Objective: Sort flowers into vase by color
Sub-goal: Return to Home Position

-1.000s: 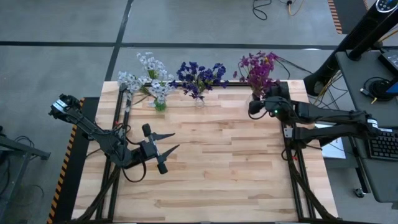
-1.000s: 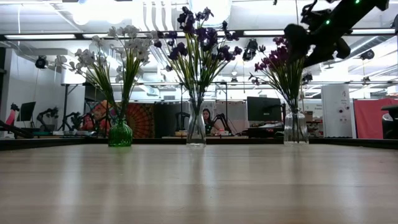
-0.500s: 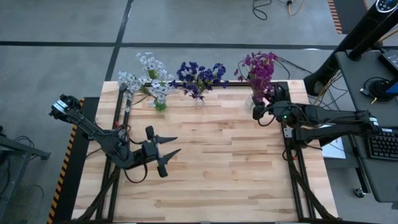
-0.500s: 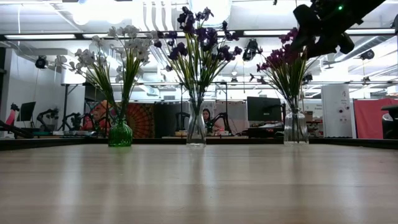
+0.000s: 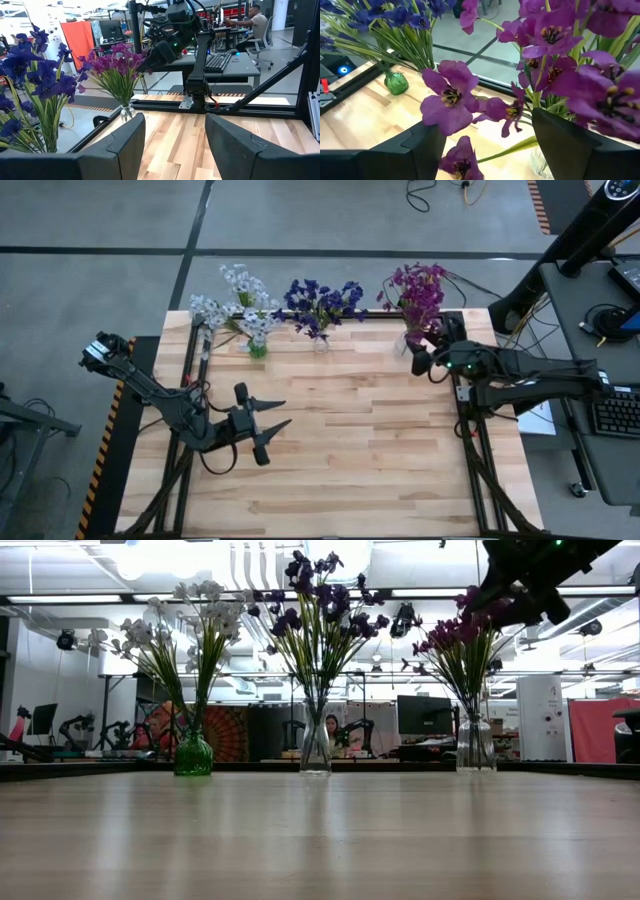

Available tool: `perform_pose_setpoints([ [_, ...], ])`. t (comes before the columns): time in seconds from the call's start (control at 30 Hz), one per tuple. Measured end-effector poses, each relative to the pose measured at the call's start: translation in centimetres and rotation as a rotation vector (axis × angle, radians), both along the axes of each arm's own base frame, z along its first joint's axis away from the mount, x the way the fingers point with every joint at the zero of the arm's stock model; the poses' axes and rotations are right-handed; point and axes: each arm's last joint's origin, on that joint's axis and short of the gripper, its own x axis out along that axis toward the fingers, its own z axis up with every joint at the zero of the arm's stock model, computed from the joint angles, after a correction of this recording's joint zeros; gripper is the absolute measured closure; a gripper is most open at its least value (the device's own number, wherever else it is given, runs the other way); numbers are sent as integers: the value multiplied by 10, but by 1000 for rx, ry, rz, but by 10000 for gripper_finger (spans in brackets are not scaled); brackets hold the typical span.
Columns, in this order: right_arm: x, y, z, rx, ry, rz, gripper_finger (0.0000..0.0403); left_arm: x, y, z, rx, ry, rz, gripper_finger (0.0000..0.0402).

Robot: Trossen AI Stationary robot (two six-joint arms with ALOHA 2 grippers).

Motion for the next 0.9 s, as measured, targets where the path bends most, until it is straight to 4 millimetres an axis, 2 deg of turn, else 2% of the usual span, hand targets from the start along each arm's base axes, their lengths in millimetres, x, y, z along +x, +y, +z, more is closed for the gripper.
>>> perform_pose_setpoints([
  [0.13, -5, 0, 7, -6, -33, 1, 113, 0, 0, 0, -4, -2, 0, 212],
  [0.7, -35, 6, 70, -46, -241, 109, 108, 0, 0, 0, 3, 5, 1, 212],
  [0.83, -40, 7, 83, -66, -274, 173, 105, -1, 1, 2, -1, -3, 0, 212],
  [0.9, -40, 9, 89, -89, -305, 254, 103, -2, 1, 10, 18, -10, -12, 212],
])
